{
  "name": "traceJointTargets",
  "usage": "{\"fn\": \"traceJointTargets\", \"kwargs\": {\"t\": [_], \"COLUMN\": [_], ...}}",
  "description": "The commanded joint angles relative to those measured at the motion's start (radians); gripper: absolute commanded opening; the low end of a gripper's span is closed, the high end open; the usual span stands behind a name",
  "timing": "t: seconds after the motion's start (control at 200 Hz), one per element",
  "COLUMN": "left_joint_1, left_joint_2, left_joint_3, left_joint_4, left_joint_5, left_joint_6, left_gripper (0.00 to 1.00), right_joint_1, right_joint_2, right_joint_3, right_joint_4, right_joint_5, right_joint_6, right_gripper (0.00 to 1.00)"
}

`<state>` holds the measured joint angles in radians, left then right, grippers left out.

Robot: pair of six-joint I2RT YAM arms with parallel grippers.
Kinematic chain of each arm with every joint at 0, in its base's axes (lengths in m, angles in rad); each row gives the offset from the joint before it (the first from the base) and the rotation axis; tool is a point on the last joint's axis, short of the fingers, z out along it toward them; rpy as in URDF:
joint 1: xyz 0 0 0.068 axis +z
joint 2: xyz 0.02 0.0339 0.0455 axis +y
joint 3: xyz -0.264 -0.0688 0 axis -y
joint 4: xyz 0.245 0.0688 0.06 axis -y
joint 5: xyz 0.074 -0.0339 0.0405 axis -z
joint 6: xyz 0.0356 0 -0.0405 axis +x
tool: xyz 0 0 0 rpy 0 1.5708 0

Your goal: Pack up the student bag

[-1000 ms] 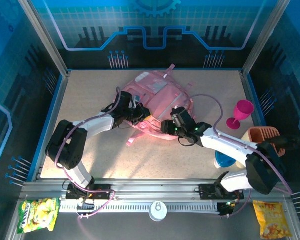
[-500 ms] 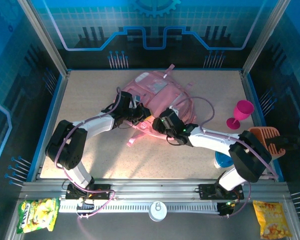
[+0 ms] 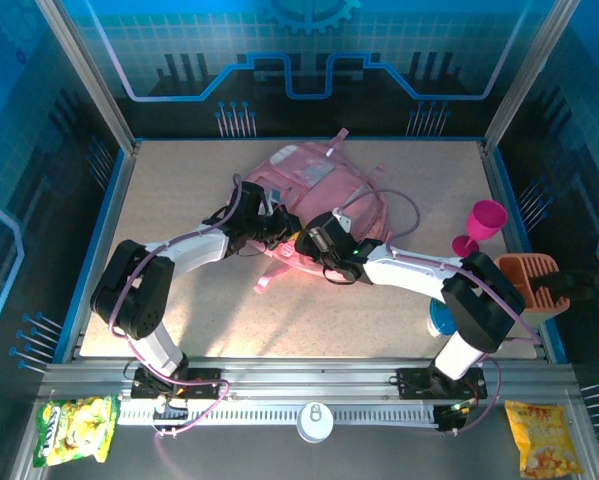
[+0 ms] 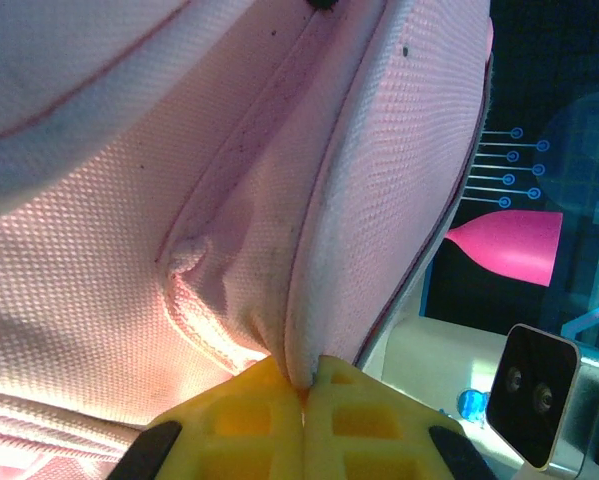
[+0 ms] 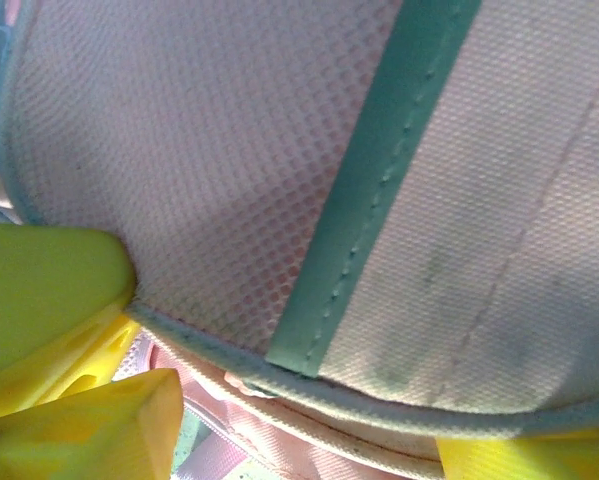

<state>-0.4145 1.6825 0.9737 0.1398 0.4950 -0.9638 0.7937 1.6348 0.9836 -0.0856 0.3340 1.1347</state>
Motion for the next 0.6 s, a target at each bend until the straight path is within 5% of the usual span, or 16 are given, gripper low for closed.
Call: {"fn": "traceJointTargets", "kwargs": {"t": [0.0, 0.595], "left_joint_1": [-0.021, -0.020], "left_joint_2": [-0.017, -0.024], "left_joint_3": [0.036, 0.033], "left_joint_4": [0.022, 0.018], "left_joint_5": [0.104, 0.104], "left_joint_6": [0.006, 0.012], "left_gripper": [0.00, 0.00], "right_joint_1": [0.001, -0.001], "right_joint_2": [0.011, -0.005], "right_joint_3": [0.026, 0.050], "right_joint_4": [-0.017, -0.192], "right_joint_5": [0.096, 0.193], "right_joint_6": [0.014, 0.029], "right_gripper": [0.68, 0.33]}}
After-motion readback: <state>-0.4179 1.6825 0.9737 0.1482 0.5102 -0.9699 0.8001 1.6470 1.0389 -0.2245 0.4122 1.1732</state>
